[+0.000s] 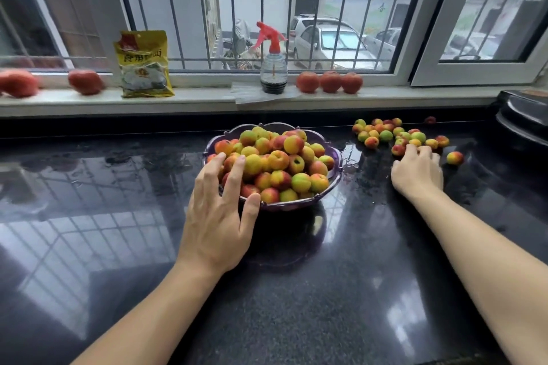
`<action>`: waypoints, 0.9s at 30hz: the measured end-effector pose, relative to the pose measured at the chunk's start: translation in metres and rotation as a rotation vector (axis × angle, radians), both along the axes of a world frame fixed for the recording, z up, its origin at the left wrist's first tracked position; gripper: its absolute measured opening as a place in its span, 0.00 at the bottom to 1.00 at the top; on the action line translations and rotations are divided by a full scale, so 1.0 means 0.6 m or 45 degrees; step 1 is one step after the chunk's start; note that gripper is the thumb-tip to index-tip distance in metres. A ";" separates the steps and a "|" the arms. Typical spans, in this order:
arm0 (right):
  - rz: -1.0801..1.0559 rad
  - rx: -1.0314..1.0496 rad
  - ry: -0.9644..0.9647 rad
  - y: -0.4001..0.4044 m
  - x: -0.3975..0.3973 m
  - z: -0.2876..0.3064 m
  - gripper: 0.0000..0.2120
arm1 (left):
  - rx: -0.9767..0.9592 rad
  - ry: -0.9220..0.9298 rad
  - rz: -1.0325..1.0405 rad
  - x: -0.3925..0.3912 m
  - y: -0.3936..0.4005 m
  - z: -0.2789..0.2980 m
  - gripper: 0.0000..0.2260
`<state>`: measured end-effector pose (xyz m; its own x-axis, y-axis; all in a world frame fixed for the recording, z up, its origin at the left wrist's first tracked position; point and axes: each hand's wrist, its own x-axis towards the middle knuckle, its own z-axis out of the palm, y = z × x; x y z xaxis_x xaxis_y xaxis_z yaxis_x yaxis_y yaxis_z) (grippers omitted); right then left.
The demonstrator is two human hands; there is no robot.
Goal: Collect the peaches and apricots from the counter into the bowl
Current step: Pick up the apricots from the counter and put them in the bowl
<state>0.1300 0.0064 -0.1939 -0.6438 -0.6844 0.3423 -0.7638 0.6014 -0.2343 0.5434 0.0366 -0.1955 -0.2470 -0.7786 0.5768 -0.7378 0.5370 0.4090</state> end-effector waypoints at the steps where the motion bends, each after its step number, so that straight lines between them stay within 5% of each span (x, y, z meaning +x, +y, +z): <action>1: 0.026 -0.069 0.096 0.003 0.006 -0.004 0.20 | -0.002 0.001 0.000 0.000 0.000 0.000 0.30; 7: -0.041 0.160 -0.096 0.007 0.011 0.005 0.18 | 0.000 -0.004 0.001 0.000 0.001 0.000 0.30; 10: 0.085 0.010 -0.062 0.008 0.040 0.031 0.16 | 0.014 -0.006 -0.009 0.001 0.002 0.001 0.30; 14: 0.579 -0.464 -0.341 0.003 0.167 0.118 0.15 | 0.017 0.000 -0.018 0.001 0.001 0.003 0.30; 17: 1.078 -0.510 -0.509 0.011 0.286 0.184 0.15 | 0.044 0.027 -0.018 0.002 0.004 0.003 0.31; 24: 1.258 0.075 -0.098 -0.024 0.385 0.215 0.09 | 0.059 0.031 0.000 0.005 0.005 0.006 0.32; 27: 1.200 -0.012 0.068 -0.028 0.371 0.210 0.11 | 0.058 0.004 0.005 0.006 0.004 0.007 0.32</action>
<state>0.3527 -0.0104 -0.0679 0.1903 -0.9120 0.3634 -0.9441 -0.2715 -0.1869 0.5468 0.0388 -0.1915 -0.2417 -0.8051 0.5416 -0.7386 0.5147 0.4355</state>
